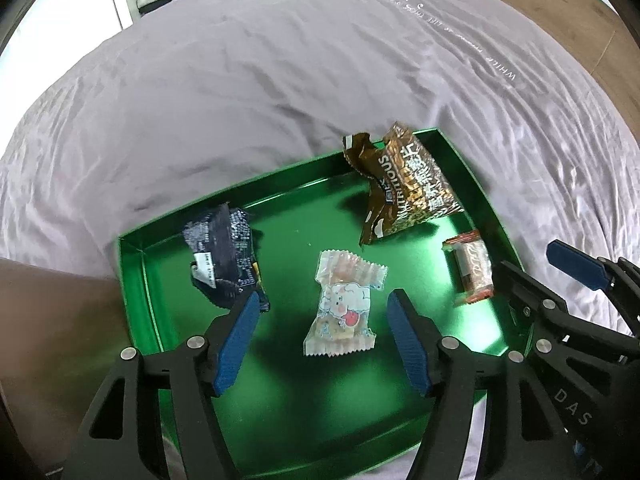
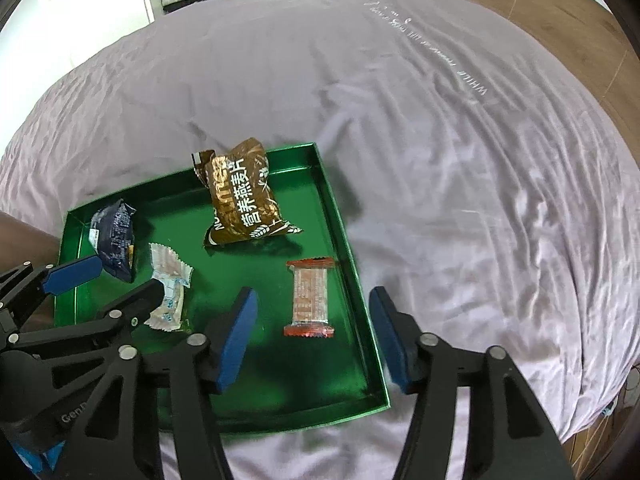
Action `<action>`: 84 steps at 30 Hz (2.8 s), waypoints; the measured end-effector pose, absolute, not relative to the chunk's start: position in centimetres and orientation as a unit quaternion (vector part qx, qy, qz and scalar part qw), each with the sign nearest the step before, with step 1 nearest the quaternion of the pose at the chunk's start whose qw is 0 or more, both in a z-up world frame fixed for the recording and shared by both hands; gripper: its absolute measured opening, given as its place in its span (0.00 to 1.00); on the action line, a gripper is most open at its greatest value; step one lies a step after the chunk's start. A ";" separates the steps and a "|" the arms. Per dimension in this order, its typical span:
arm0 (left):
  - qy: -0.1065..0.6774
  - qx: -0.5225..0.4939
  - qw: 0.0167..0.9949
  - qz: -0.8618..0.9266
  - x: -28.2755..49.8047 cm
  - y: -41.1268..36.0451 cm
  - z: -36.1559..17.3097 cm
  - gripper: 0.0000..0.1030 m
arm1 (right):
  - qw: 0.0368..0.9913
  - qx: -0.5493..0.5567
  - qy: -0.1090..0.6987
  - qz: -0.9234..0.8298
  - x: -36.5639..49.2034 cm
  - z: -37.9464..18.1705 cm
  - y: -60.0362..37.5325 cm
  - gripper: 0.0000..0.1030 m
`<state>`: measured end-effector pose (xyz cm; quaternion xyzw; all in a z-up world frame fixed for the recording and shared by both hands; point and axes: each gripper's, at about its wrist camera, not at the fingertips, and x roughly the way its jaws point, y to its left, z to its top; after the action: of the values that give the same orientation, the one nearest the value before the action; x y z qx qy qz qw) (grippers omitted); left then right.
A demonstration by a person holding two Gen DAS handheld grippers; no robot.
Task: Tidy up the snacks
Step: 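Open the left gripper to drop the pink packet while the right drops the bar, then withdraw both open grippers from the tray back toward the remaining snacks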
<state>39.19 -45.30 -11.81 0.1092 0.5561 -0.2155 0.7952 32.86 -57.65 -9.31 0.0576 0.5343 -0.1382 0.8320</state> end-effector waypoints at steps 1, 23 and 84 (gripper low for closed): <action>0.555 0.109 0.795 -0.217 39.1 -45.2 -11.5 0.59 | 0.832 0.057 0.533 -0.140 32.7 -9.0 -57.6 0.81; 0.515 0.119 0.805 -0.270 33.8 -43.2 -2.8 0.63 | 0.843 0.064 0.494 -0.202 25.5 -1.2 -56.2 0.97; 0.584 0.023 0.812 0.000 32.8 13.7 -6.5 0.63 | 0.788 -0.062 0.593 0.155 31.5 -4.0 -11.9 0.97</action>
<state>32.75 13.70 -6.49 0.0227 0.5835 -0.0001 0.8118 31.54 -11.94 -4.03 -0.0617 0.5930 0.1550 0.7878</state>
